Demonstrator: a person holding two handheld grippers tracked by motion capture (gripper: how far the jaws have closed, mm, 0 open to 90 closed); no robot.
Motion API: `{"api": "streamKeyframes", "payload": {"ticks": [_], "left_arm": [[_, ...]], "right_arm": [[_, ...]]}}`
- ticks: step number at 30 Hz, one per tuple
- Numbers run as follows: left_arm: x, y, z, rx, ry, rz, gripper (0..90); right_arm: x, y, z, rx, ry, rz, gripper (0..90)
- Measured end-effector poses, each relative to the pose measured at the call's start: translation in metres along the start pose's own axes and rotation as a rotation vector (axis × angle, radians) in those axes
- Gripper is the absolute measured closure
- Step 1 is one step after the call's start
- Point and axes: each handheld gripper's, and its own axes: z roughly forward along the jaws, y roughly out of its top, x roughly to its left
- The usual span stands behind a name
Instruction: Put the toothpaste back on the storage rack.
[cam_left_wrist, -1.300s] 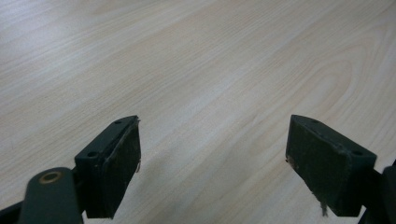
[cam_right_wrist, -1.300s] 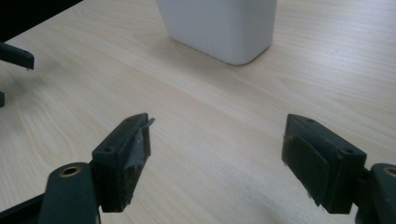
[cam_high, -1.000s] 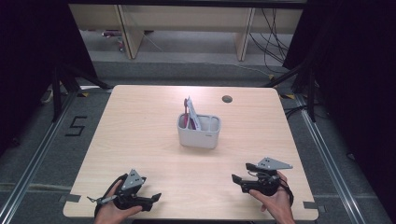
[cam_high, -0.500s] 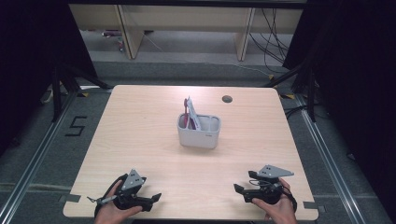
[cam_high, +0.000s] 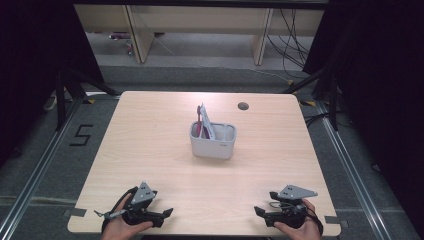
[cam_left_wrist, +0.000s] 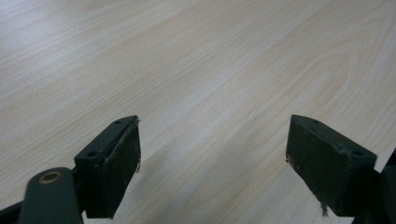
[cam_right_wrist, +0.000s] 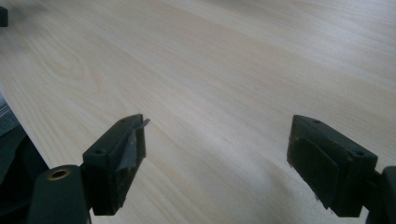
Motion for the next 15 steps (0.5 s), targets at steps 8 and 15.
{"api": "streamKeyframes", "payload": {"ticks": [8,15], "left_arm": [[-0.0007,0.0002,-0.0007,0.005,0.004,-0.001,17.5],[-0.0004,0.0003,-0.0008,0.009,0.004,0.004,17.4]], "right_arm": [[-0.0011,-0.0047,-0.0034,0.023,-0.01,-0.01,20.3],[-0.0016,-0.0076,-0.0045,0.042,0.008,-0.007,20.3]]}}
